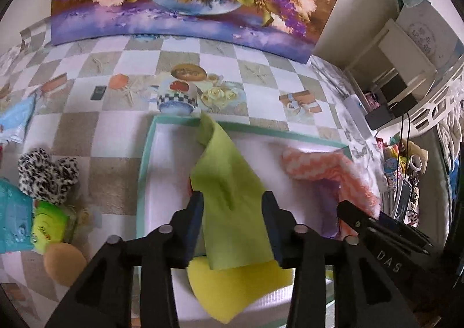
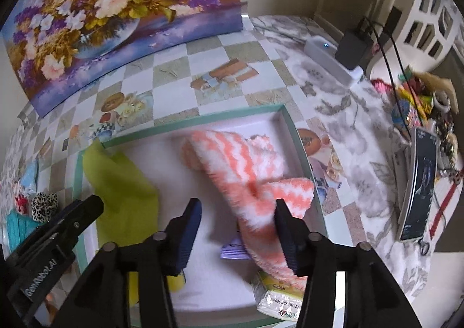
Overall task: Organize soft objects
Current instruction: 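Open both tools to drop the towel and green cloth into the tray, then move both tools back toward the tan sponge ball and blue face mask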
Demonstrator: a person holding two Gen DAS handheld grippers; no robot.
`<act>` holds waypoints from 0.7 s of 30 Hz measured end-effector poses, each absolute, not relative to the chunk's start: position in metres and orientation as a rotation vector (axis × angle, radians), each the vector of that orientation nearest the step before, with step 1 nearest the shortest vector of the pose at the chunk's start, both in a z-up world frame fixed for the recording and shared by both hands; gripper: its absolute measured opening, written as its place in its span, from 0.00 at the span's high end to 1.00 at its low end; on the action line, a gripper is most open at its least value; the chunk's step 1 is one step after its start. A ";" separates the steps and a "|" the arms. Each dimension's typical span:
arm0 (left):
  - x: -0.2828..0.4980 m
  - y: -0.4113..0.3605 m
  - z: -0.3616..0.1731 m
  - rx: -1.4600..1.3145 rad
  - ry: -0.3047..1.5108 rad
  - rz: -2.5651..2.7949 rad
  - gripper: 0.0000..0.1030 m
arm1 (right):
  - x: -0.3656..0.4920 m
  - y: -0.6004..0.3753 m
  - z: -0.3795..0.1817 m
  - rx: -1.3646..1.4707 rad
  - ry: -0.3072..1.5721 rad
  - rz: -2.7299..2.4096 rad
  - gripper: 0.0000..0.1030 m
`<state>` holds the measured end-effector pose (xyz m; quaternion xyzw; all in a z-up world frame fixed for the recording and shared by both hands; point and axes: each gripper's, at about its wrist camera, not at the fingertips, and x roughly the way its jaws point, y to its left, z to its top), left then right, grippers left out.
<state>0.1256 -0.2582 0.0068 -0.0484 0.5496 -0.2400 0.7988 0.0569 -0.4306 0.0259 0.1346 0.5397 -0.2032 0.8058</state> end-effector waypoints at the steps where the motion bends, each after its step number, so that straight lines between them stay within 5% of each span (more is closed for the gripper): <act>1: 0.126 -0.257 0.011 -0.107 1.174 -0.512 0.56 | 0.057 -0.429 0.028 0.276 1.152 -0.435 0.42; 9: 0.131 -0.236 0.033 -0.082 1.131 -0.406 0.19 | 0.059 -0.414 0.040 0.188 1.134 -0.427 0.17; 14: 0.136 -0.222 0.025 -0.069 1.136 -0.326 0.09 | 0.061 -0.409 0.033 0.176 1.149 -0.412 0.00; 21: 0.140 -0.205 0.019 -0.051 1.139 -0.234 0.02 | 0.062 -0.406 0.028 0.191 1.138 -0.386 0.00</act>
